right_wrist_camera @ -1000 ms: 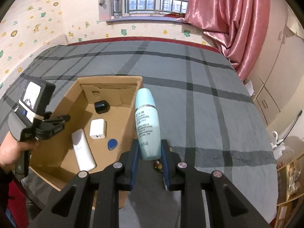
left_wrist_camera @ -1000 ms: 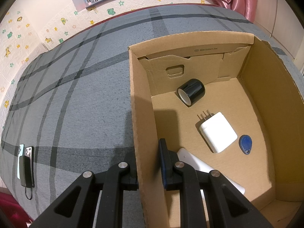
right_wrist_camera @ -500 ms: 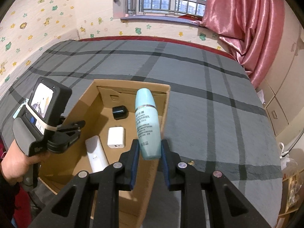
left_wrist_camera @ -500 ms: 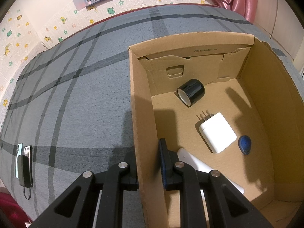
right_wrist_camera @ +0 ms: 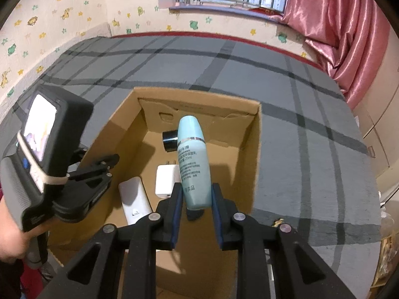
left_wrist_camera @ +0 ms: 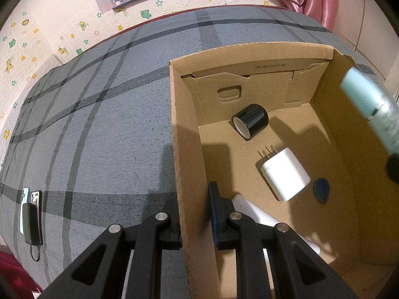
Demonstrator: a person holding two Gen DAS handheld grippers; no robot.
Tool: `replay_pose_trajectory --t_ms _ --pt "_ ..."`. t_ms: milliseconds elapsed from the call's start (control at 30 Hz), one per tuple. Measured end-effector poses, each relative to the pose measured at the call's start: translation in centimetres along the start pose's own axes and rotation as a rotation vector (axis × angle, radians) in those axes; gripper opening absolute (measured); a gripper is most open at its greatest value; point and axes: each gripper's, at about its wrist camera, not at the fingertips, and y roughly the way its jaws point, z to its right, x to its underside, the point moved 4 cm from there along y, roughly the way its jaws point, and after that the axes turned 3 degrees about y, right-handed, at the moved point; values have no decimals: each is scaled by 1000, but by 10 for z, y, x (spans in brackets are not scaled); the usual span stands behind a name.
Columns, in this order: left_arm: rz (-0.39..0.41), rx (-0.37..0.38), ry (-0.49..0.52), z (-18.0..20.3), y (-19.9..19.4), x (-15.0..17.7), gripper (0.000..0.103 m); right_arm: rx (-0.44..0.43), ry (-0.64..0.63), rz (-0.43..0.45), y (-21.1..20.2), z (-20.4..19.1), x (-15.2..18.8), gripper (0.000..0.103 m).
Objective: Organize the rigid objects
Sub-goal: 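Lower the bottle into the box and open the right tool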
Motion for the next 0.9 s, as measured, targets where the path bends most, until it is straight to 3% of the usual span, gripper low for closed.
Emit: replay_pose_trajectory --t_ms 467,900 --pt "2 2 -1 0 0 0 17 -13 10 -183 71 -14 -3 23" --pt "5 0 -1 1 -1 0 17 -29 17 -259 93 -18 -1 23"
